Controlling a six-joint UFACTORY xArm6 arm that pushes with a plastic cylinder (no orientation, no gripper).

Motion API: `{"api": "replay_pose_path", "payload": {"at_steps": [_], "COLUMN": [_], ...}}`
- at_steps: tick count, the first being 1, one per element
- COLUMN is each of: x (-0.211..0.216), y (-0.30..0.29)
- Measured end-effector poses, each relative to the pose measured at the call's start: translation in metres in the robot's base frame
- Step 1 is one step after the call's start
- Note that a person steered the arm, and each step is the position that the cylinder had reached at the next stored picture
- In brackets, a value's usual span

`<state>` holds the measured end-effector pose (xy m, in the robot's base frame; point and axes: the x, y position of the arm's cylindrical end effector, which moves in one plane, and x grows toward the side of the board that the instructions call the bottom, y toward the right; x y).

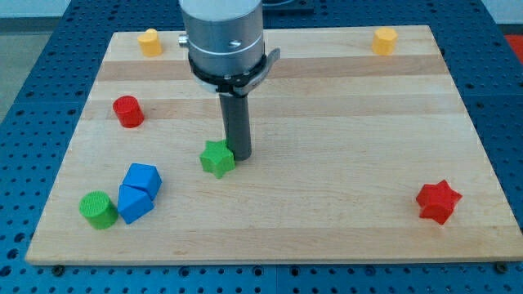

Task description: Push the green star to right side of the blue cube

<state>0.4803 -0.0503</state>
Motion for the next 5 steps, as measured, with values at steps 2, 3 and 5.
{"api": "replay_pose_path", "payload": {"at_steps": [2, 3, 5], "x": [-0.002, -0.002, 0.012], "y": [-0.020, -0.030, -0.038]}}
